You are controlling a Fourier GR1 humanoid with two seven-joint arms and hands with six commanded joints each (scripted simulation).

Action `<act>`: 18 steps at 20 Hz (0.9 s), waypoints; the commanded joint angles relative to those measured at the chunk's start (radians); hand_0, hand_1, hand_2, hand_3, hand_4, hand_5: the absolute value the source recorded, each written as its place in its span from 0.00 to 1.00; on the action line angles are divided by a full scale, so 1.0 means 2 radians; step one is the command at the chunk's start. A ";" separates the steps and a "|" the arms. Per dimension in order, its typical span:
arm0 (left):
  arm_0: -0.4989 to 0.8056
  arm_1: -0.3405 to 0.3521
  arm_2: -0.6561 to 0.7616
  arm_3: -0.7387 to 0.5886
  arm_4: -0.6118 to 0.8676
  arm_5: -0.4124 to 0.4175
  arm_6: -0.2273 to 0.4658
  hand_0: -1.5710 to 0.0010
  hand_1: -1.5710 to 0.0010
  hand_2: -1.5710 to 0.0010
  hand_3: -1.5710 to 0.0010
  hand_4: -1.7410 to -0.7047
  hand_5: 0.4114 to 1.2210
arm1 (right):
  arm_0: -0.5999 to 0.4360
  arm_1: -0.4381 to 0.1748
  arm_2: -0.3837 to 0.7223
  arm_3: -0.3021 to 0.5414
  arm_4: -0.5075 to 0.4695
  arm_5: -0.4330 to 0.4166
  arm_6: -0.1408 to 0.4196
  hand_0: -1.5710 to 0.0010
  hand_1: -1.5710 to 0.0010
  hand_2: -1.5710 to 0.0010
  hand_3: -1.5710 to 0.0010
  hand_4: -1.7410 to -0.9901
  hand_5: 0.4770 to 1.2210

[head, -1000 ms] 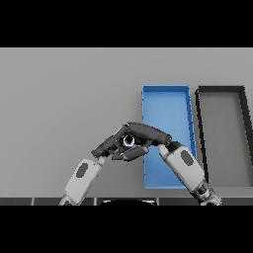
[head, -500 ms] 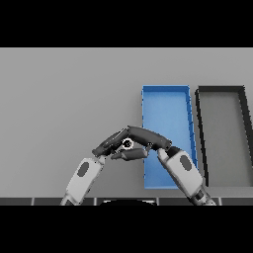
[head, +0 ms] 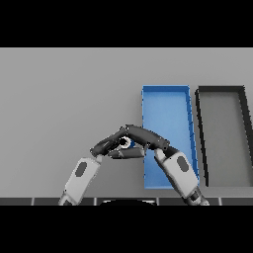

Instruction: Pick up the blue pipe and place it into the blue bin.

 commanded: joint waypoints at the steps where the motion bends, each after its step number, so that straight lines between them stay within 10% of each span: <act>1: 0.002 0.000 0.001 -0.001 0.002 -0.001 0.017 0.84 0.85 0.86 0.89 0.66 0.62 | 0.001 0.005 0.001 0.002 0.004 0.000 -0.007 0.00 0.00 0.00 0.00 0.32 0.99; 9: 0.008 -0.005 0.010 0.004 0.008 0.008 0.069 0.97 0.98 0.98 0.98 0.75 0.18 | 0.003 0.021 -0.012 0.001 0.015 0.008 -0.025 0.00 0.00 0.00 0.00 0.32 1.00; 18: 0.001 -0.003 0.011 0.015 0.000 0.016 0.075 1.00 1.00 1.00 1.00 0.75 0.08 | -0.121 0.032 -0.111 -0.012 -0.145 -0.047 0.115 0.00 0.00 0.00 0.00 0.33 1.00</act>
